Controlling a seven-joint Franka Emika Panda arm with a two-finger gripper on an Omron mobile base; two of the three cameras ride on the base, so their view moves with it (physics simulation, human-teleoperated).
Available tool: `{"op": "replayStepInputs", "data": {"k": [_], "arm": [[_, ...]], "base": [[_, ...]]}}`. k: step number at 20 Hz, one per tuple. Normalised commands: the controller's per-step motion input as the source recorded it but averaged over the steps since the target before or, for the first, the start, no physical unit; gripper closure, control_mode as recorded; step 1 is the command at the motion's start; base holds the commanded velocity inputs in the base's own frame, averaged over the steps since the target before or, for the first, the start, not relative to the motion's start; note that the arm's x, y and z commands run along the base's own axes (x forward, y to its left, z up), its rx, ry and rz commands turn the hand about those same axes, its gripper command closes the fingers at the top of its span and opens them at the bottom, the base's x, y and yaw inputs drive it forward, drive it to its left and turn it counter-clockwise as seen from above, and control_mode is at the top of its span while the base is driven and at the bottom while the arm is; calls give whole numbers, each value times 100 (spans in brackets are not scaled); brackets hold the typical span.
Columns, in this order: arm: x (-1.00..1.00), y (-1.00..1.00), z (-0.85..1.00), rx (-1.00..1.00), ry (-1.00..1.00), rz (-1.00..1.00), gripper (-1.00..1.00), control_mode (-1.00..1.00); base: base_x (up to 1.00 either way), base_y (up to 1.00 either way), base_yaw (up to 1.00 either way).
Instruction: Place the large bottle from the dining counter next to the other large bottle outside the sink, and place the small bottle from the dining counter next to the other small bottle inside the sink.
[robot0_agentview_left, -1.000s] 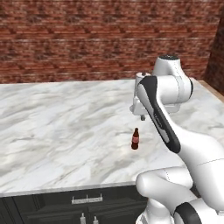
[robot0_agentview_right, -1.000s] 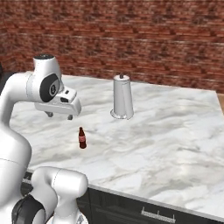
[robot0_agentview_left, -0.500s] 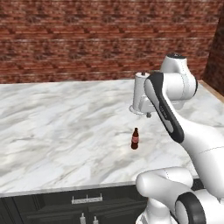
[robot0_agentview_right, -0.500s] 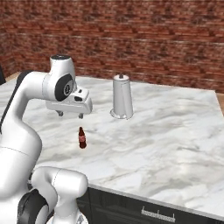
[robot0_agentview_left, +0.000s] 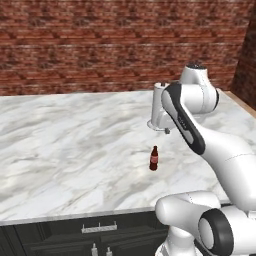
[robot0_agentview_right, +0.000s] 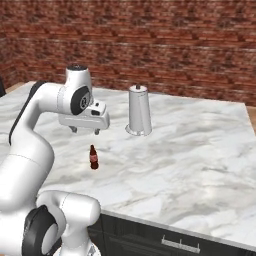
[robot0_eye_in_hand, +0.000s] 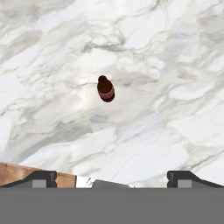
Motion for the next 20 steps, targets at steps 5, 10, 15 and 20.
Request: {"op": "replayStepInputs", "data": {"k": [5,10,15,20], "arm": [[18,0,-11,0,0,2,-100,-100],[5,2,-9,0,0,2,-100,-100],[0,11,-11,-1,0,1,-100,-100],[4,6,-13,-3,-1,2,-100,-100]], "base": [[0,0,0],[0,0,0],[0,0,0],[0,0,0]]}}
